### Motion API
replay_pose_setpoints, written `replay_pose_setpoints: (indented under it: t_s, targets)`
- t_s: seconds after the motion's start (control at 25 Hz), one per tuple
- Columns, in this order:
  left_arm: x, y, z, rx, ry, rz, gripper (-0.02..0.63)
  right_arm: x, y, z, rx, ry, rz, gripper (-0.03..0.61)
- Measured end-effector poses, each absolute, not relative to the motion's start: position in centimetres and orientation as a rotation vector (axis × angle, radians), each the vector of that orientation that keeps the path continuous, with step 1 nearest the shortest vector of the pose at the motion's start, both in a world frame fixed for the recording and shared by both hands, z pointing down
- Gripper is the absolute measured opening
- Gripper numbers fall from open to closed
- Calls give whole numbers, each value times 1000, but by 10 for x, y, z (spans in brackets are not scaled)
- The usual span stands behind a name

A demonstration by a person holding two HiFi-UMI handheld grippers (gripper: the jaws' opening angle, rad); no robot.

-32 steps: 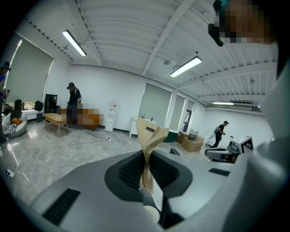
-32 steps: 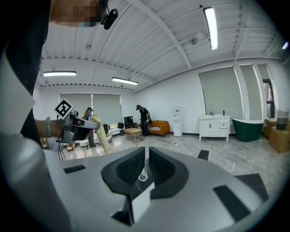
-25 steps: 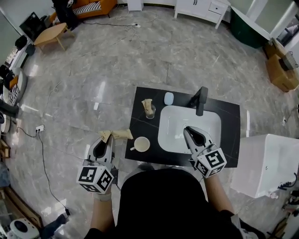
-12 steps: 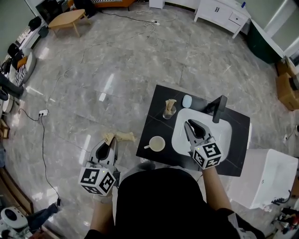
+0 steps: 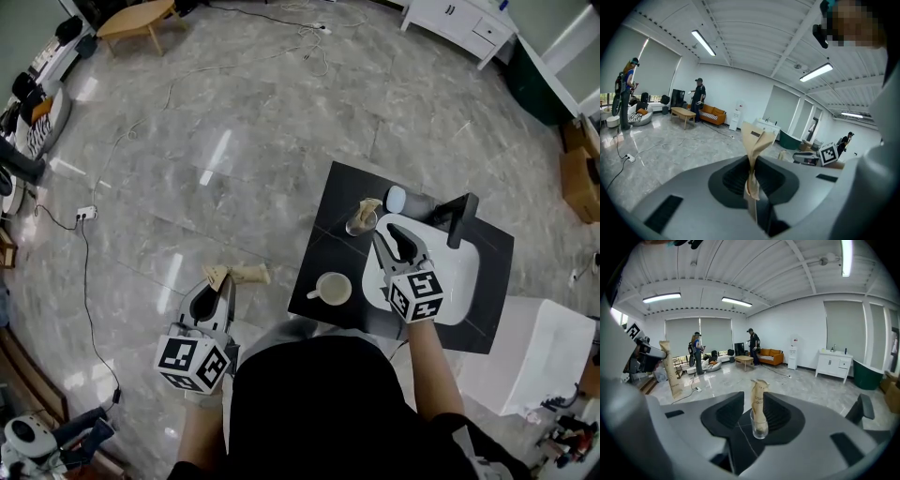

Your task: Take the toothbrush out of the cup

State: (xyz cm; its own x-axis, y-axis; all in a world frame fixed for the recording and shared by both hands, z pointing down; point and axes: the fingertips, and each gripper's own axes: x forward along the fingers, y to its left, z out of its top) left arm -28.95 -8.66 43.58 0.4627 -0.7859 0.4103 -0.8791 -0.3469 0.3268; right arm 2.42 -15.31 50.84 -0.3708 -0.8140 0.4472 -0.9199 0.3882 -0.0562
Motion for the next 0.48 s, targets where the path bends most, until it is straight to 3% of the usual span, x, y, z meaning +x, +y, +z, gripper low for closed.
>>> replay_pose_setpoints:
  t_s: [0.48]
  targets:
    - [-313,-93,454,2143,-1401,276,49,16,-185,546,1472,-2233,510,216]
